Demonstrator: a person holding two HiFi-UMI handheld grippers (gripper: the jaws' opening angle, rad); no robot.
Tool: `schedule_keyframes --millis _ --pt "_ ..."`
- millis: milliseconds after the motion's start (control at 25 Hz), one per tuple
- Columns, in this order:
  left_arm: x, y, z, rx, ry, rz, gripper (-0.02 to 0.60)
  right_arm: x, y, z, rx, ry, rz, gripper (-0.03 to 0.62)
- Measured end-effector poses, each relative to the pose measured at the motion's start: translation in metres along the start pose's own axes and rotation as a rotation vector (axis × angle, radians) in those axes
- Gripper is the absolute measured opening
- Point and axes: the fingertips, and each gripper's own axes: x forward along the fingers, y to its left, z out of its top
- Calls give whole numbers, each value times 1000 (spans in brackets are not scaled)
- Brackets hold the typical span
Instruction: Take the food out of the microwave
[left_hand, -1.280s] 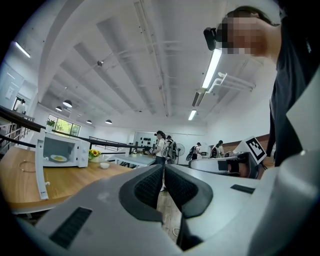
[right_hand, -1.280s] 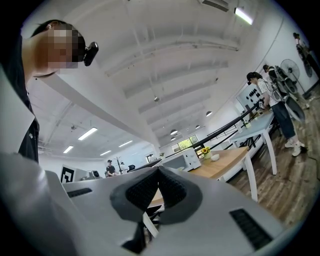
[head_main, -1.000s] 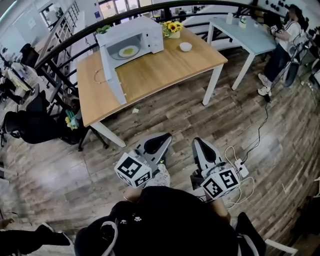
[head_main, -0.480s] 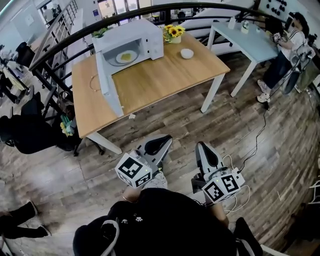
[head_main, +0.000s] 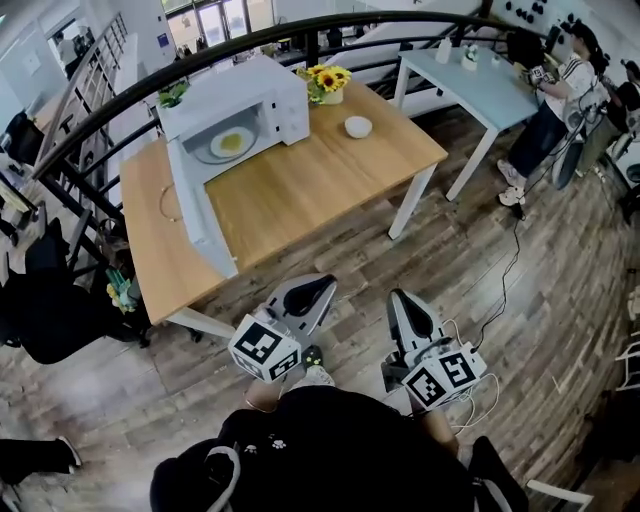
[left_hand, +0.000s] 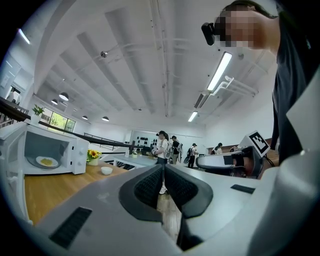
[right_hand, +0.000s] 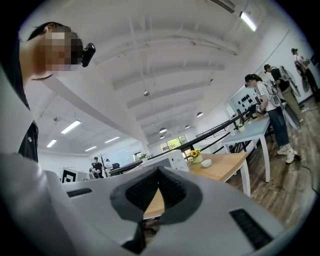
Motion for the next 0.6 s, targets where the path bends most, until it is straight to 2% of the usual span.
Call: schedule_keyframes --millis 320,600 --pt "19 49 6 11 4 -34 23 49 -11 0 6 7 -37 0" --pt "27 91 14 16 1 -41 23 92 -8 3 -2 7 -37 0"
